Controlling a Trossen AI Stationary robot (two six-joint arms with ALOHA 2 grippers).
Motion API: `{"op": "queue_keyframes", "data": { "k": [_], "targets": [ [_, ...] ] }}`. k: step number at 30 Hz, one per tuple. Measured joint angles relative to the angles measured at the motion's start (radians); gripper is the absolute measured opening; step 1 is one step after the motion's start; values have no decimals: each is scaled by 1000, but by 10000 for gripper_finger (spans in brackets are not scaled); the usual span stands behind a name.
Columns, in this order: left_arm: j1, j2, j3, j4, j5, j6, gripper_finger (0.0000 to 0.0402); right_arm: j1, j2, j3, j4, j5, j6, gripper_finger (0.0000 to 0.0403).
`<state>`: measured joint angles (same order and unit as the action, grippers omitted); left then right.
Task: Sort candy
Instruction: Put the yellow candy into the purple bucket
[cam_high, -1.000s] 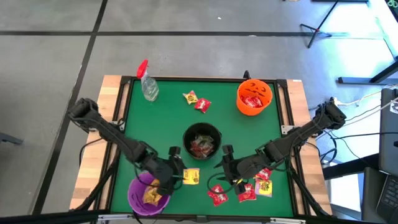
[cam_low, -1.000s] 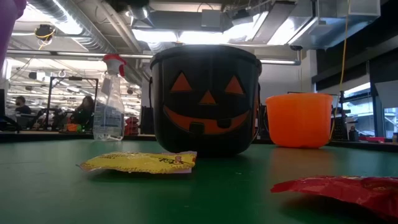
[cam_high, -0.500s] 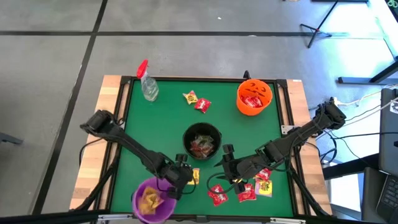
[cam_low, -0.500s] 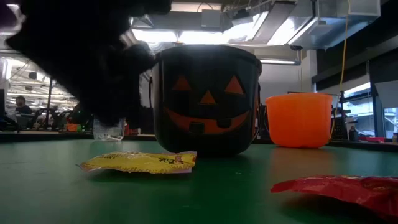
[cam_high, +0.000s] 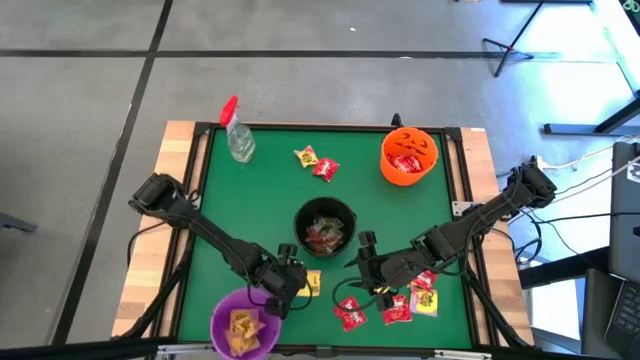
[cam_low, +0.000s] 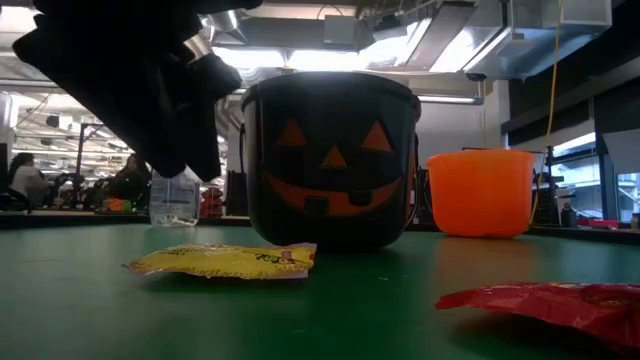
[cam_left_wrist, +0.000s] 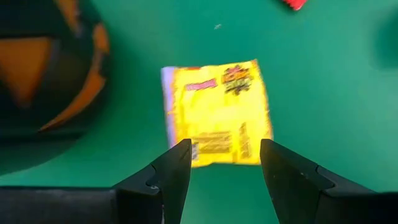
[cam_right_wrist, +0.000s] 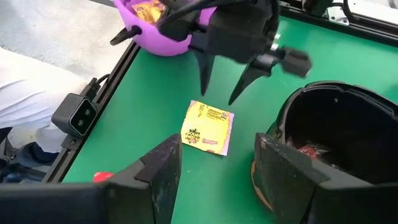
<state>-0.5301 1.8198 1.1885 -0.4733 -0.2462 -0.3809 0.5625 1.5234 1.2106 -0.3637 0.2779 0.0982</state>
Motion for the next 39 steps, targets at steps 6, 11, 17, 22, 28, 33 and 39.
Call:
{"op": "queue_keyframes", "data": {
  "k": [6, 11, 17, 22, 28, 33, 39],
  "targets": [
    [0, -46, 0, -82, -39, 0, 179, 0, 0, 0, -1, 1, 0, 199],
    [0, -91, 0, -119, -80, -1, 179, 0, 0, 0, -1, 2, 0, 199],
    [0, -141, 0, -160, -119, -1, 179, 0, 0, 0, 1, 2, 0, 199],
    [0, -186, 1, -183, -138, -2, 179, 0, 0, 0, 1, 2, 0, 199],
    [-1, -280, 11, -116, -153, -3, 179, 0, 0, 0, 2, 2, 1, 199],
    [-3, -321, 55, -44, -239, -10, 179, 0, 0, 0, 8, 3, 4, 199],
    [-7, -317, 153, -45, -265, 51, 179, 0, 42, 1, 148, -1, -2, 199]
  ]
}}
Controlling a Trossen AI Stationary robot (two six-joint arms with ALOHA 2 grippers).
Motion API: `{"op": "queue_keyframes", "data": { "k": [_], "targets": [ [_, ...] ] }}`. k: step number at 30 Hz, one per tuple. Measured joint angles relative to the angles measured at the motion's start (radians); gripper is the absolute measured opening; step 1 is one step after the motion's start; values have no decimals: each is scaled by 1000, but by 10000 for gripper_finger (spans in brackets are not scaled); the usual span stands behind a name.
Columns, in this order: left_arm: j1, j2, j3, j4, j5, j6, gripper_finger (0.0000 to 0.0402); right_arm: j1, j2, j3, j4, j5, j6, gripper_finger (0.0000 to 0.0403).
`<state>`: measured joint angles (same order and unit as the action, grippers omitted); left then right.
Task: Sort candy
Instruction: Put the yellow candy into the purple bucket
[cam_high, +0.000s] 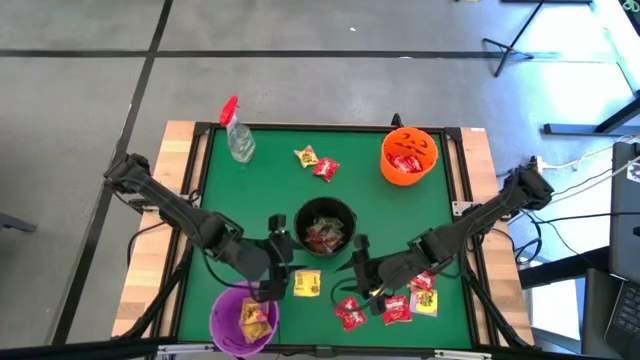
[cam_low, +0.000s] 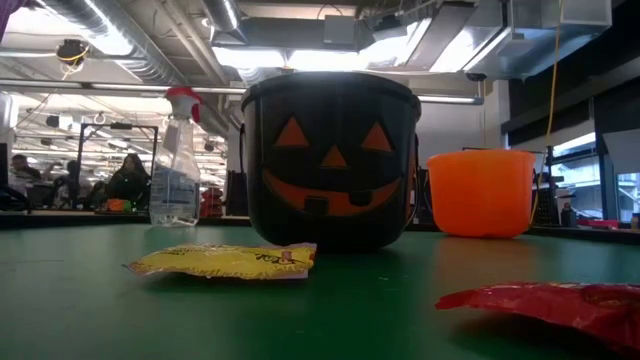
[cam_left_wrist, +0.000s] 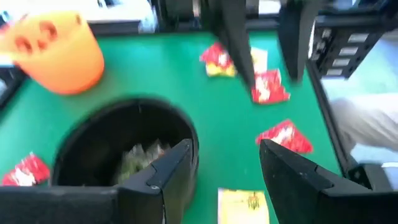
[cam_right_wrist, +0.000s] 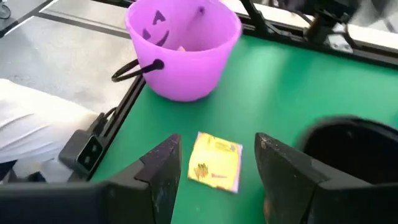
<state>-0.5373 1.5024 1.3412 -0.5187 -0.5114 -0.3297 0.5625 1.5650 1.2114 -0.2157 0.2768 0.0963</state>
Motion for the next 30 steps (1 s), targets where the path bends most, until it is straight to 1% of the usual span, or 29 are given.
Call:
{"op": "queue_keyframes", "data": {
  "k": [5, 9, 12, 15, 17, 18, 20, 25, 28, 30],
  "targets": [
    [-48, -2, 84, 0, -83, 103, 179, -3, 109, 0, 145, -6, -74, 199],
    [-107, -29, 90, -10, -158, 123, 179, -22, 188, 0, 235, 2, -77, 199],
    [-168, -66, 91, -77, -295, 60, 179, -54, 242, 0, 295, -7, -26, 199],
    [-233, -91, 89, -169, -449, -32, 179, -85, 284, -1, 304, -46, 9, 199],
    [-268, -104, 81, -205, -524, -85, 179, -99, 309, -1, 311, -58, 10, 199],
    [-281, -108, 74, -216, -545, -105, 179, -102, 320, -1, 314, -59, 8, 199],
    [-299, -113, 61, -218, -557, -134, 179, -100, 338, 0, 333, -62, -1, 199],
    [-318, -113, 32, -227, -572, -163, 179, -89, 355, 0, 315, -67, -49, 199],
    [-322, -114, 29, -225, -586, -174, 179, -78, 355, 9, 302, -32, -85, 199],
    [-322, -114, 29, -225, -590, -175, 179, -64, 355, 49, 236, 4, -116, 199]
  ]
}}
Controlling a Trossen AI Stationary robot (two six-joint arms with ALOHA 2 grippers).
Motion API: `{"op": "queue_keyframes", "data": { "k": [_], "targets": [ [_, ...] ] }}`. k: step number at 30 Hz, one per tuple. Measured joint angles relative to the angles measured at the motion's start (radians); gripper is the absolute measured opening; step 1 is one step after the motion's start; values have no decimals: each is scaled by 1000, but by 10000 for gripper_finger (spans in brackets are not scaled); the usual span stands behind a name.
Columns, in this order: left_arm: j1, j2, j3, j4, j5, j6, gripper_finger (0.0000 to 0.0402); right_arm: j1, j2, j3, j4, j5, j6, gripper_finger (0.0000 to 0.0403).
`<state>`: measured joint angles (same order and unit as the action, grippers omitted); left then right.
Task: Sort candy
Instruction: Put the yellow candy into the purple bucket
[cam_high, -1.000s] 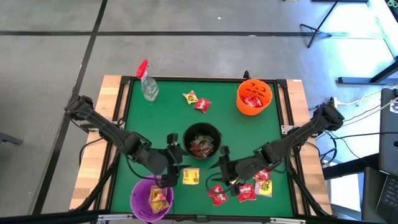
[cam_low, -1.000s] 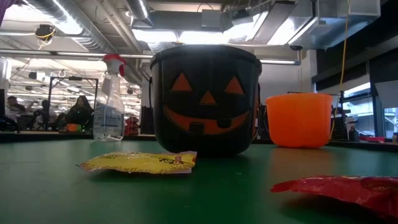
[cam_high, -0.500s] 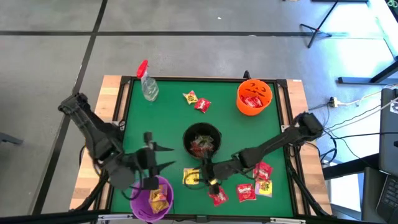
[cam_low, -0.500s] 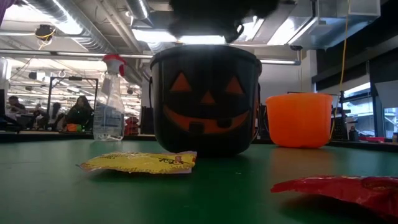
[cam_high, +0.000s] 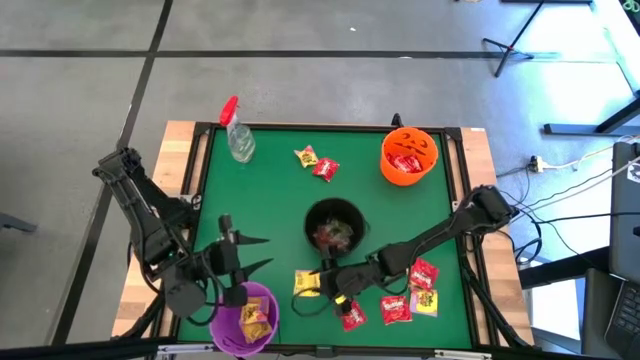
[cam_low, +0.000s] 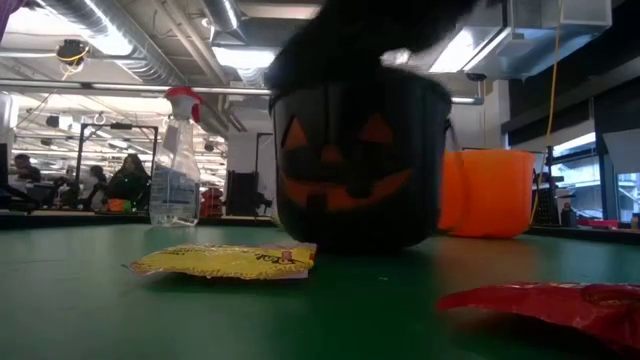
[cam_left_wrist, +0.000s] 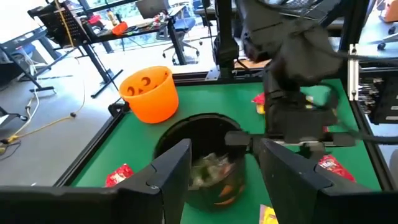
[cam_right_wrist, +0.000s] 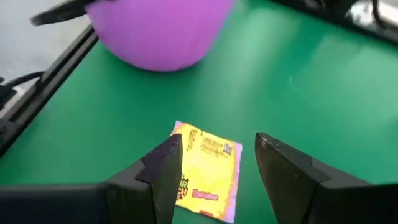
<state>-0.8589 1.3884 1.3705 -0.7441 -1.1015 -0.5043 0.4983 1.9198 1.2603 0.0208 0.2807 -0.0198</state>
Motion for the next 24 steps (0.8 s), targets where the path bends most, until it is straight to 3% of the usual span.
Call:
{"op": "queue_keyframes", "data": {
  "k": [7, 12, 16, 20, 24],
  "targets": [
    [1, 0, 0, 0, 0, -14, 179, 50, 0, 196, -210, 76, -142, 199],
    [1, 0, 0, 0, 4, -14, 179, 88, -3, 255, -201, 77, -352, 199],
    [1, 0, 0, 1, 5, -14, 179, 78, 20, 268, -206, 61, -410, 199],
    [1, 0, -1, 2, 5, -13, 179, 50, 120, 355, -272, 4, -438, 199],
    [1, 0, -1, 4, 10, -13, 179, 27, 245, 504, -443, -41, -441, 199]
  ]
}}
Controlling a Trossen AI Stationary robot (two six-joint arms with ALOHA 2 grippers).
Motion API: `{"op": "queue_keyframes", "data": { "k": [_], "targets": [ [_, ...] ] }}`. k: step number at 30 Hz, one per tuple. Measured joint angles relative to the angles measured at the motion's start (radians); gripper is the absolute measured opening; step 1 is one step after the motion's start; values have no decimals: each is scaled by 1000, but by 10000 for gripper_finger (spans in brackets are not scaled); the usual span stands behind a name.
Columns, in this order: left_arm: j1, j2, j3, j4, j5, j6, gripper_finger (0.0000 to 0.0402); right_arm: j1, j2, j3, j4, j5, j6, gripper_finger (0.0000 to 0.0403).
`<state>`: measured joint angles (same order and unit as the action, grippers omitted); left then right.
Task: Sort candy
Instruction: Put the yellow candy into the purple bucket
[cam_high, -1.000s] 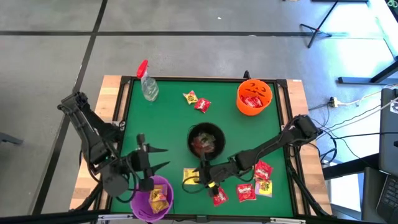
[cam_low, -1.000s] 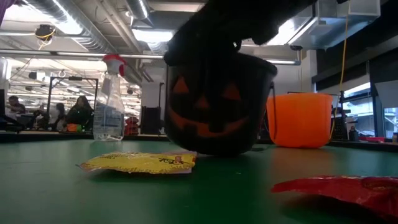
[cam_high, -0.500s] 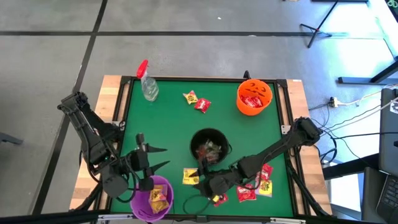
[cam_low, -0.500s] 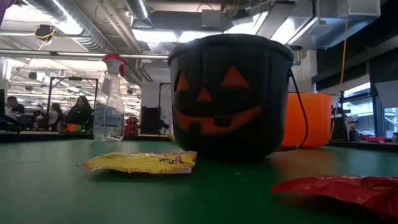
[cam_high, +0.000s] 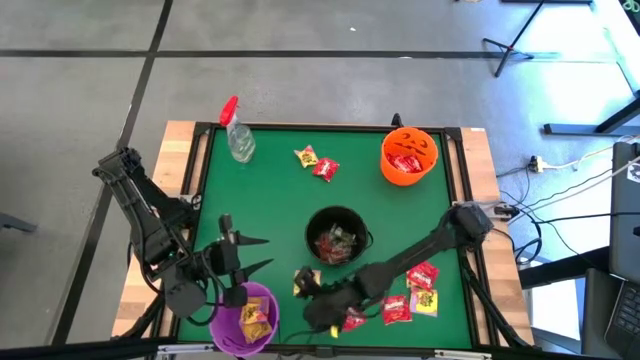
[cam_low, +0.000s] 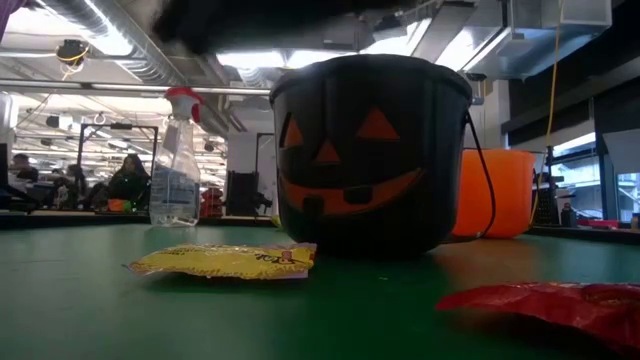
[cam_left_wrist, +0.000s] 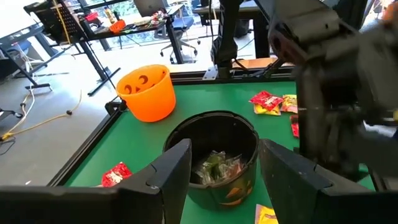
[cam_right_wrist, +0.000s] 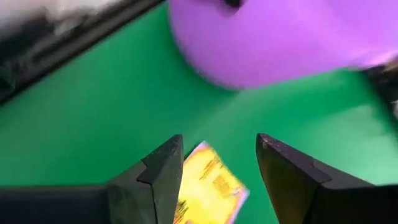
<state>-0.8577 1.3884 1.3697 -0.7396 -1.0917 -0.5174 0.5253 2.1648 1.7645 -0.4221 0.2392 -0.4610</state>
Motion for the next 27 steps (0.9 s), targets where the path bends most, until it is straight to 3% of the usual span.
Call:
{"op": "queue_keyframes", "data": {
  "k": [3, 9, 27],
  "targets": [
    [0, 0, 0, 0, 6, -4, 179, -23, 68, 86, -125, -47, 13, 199],
    [0, 0, 0, 0, 13, -5, 179, -64, 115, 114, -176, -169, 54, 199],
    [0, 0, 0, 1, 36, -5, 179, -120, 185, 107, -216, -215, 121, 199]
  ]
}}
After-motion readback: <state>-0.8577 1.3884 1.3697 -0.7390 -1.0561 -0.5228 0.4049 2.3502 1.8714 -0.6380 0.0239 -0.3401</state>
